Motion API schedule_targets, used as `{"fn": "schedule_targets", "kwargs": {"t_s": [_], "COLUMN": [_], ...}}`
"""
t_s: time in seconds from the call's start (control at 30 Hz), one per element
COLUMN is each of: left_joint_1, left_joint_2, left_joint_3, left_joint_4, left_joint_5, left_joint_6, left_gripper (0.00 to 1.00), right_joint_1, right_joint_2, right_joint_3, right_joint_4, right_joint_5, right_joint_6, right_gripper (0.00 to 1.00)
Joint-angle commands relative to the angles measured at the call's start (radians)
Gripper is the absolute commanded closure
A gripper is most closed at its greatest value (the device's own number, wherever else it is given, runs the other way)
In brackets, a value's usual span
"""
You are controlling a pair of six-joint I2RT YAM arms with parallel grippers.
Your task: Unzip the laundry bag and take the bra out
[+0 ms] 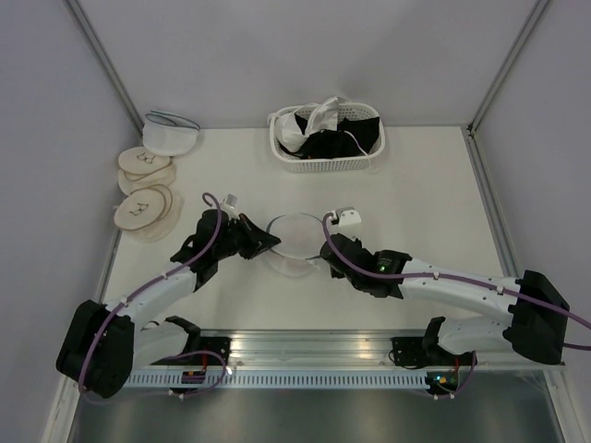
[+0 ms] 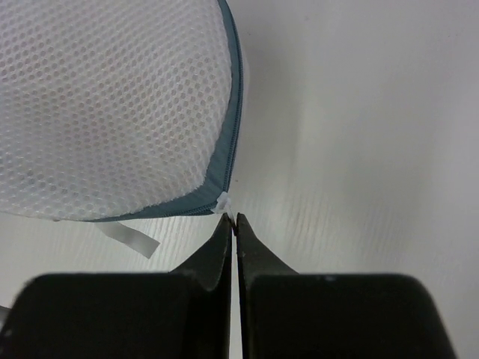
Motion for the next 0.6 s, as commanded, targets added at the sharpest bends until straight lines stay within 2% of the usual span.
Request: {"fn": "schedule_targets", "kwargs": {"t_s": [0.0,0.13,0.27,0.33,0.4,0.47,0.57], "left_joint_1": [0.083,0.115,0.115,0.113,0.11,0.101,0.087], "left_joint_2": [0.012,0.151,0.315,0.386,0.491,0.547,0.595], "left_joint_3": [0.061,0.15,0.283,0.314,0.354,0.397,0.426], "left_joint_4": [-0.063,-0.028,0.038,0.13,0.292,0.365,0.359], "left_joint_5": [0.018,0.166,0.343,0.464,0.575,0.625,0.609], "left_joint_6": [0.191,0.337,0.408,0.367,0.31,0.238,0.225], "left_gripper": [0.98,0.98,0.98,0.98,0.98,0.98,0.98], "right_joint_1": [-0.014,-0.016,-0.014,-0.016,-0.014,-0.014,-0.016], "right_joint_2": [0.004,0.015,0.0,-0.026,-0.062,-0.082,-0.115], "right_joint_3": [0.009,0.009,0.0,-0.014,-0.025,-0.042,-0.063], "right_joint_4": [-0.226,-0.229,-0.197,-0.166,-0.145,-0.123,-0.074], "right_joint_5": [0.188,0.238,0.19,0.162,0.13,0.113,0.075], "right_joint_6": [0.024,0.02,-0.013,-0.023,-0.034,-0.04,-0.069], "right_gripper": [1.0,1.0,1.0,1.0,1.0,1.0,1.0]}}
